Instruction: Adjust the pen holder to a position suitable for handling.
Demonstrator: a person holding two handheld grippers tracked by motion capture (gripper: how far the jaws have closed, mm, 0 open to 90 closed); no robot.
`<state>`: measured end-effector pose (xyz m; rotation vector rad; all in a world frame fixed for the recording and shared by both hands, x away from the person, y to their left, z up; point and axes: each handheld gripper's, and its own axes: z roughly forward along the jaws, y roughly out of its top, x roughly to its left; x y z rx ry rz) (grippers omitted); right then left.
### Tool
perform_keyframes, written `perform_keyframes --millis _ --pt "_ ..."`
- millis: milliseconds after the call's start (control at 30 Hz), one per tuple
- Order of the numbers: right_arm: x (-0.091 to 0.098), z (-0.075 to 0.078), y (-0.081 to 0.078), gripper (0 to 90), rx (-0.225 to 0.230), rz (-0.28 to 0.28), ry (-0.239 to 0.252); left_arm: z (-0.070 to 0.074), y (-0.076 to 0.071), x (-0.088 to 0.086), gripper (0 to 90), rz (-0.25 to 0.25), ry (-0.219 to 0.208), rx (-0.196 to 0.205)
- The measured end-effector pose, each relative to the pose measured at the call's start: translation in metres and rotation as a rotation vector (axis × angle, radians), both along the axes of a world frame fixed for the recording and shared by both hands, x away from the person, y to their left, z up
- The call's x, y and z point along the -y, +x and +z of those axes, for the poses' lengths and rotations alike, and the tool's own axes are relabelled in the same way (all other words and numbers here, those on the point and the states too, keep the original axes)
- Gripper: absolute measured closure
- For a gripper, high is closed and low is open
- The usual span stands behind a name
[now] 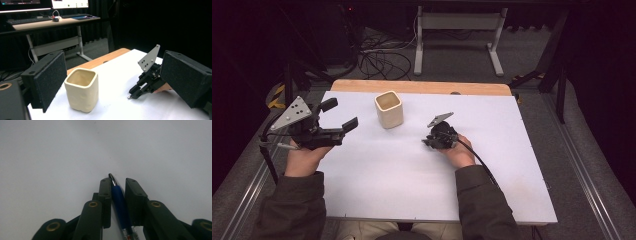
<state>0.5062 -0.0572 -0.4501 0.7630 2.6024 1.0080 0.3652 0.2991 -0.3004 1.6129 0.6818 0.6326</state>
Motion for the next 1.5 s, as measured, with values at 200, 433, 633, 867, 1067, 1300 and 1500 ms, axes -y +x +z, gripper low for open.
perform_keyframes --millis 200,433,633,867,1067,1300,1500 --pt "0.002 0.003 -0.001 80.0 0.003 -0.017 0.027 -0.001 0.000 0.001 8.1 -0.002 0.002 0.000" --pt "0.008 0.019 -0.006 80.2 0.040 -0.022 0.114 -0.002 0.001 0.003 8.2 -0.005 0.005 -0.003" --pt "0.011 0.034 -0.016 80.2 0.082 -0.008 0.197 -0.003 0.002 0.005 8.3 -0.008 0.007 0.000" --pt "0.013 0.047 -0.026 80.3 0.146 0.001 0.273 -0.005 0.002 0.006 9.1 -0.014 0.003 0.006" --pt "0.017 0.053 -0.031 80.3 0.170 -0.002 0.313 -0.008 0.004 0.009 9.8 -0.025 0.000 0.015" --pt "0.020 0.063 -0.039 80.3 0.204 0.003 0.360 -0.013 0.006 0.017 10.0 -0.043 0.002 0.017" --pt "0.025 0.074 -0.046 80.3 0.241 0.003 0.423 -0.021 0.008 0.025 10.0 -0.054 0.020 0.008"
